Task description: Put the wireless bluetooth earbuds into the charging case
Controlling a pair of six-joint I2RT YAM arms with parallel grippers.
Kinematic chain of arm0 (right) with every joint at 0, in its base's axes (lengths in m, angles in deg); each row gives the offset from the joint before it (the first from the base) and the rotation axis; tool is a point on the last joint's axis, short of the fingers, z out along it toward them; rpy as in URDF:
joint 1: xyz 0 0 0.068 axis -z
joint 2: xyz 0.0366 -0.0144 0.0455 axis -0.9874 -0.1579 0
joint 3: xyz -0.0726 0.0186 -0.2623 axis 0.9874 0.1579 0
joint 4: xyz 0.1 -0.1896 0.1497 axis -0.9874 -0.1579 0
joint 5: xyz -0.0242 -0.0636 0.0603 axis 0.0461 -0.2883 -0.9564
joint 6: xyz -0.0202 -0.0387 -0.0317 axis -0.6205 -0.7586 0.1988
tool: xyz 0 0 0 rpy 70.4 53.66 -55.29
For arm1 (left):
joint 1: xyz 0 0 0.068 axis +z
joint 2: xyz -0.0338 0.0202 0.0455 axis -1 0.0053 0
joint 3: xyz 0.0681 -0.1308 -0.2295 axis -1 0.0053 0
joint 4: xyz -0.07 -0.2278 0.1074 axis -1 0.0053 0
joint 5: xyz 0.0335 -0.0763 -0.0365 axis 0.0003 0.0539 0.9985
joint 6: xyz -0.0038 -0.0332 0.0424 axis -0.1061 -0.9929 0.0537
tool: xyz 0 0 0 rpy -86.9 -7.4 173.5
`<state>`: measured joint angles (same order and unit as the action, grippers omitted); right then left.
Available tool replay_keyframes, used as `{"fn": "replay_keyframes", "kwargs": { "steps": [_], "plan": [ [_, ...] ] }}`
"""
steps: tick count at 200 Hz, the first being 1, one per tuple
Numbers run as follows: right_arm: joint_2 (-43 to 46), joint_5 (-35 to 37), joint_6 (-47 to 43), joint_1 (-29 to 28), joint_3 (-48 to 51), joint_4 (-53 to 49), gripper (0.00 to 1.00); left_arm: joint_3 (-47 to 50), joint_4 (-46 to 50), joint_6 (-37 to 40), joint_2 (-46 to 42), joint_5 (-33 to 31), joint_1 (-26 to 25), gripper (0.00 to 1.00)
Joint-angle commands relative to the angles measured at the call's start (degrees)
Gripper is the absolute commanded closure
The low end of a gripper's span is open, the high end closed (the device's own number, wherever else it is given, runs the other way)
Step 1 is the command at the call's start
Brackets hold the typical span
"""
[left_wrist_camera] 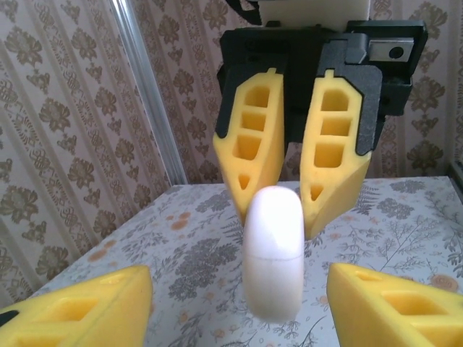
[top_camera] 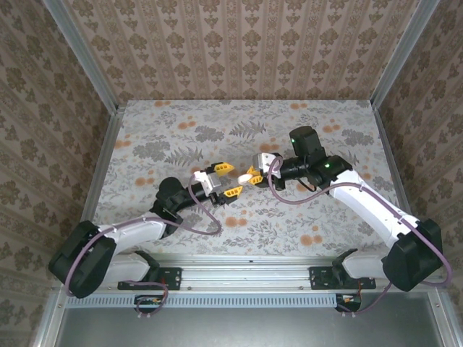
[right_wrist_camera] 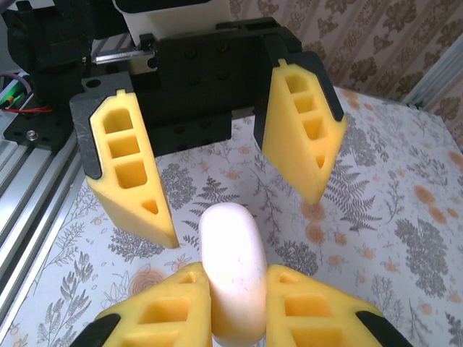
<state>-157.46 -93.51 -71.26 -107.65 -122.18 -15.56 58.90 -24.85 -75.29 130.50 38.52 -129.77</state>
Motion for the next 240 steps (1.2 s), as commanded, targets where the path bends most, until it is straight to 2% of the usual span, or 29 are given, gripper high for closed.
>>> {"fn": "replay_keyframes", "kwargs": {
  "steps": [1, 69, 98, 115, 183, 240],
  "plan": [
    [1.8, 1.4, -0.3, 1.0, 1.0, -4.4, 0.82, -0.2, 6.3, 1.1, -2.8, -2.9, -0.1, 0.33],
    [2.3, 4.9, 2.7, 5.5, 1.6, -7.7, 0.81, 0.1, 19.5, 1.8, -9.0, -8.6, 0.1, 0.26],
    [1.6, 3.1, 5.2, 7.9, 1.6, -8.9, 0.81, 0.1, 22.5, -0.9, -9.5, -9.8, 0.1, 0.23],
    [0.9, 3.2, 7.1, 9.0, 1.4, -9.2, 0.81, -0.2, 24.3, -4.1, -9.6, -13.0, 0.2, 0.18],
    [-5.4, 2.8, 12.8, 12.2, -0.9, -13.3, 0.81, -7.0, 41.9, -12.0, -7.4, -21.7, 1.3, 0.11],
    [-13.1, 6.6, 16.9, 13.8, -2.9, -15.6, 0.8, -12.5, 54.4, -16.2, -4.2, -26.8, 2.5, 0.09]
  ]
}}
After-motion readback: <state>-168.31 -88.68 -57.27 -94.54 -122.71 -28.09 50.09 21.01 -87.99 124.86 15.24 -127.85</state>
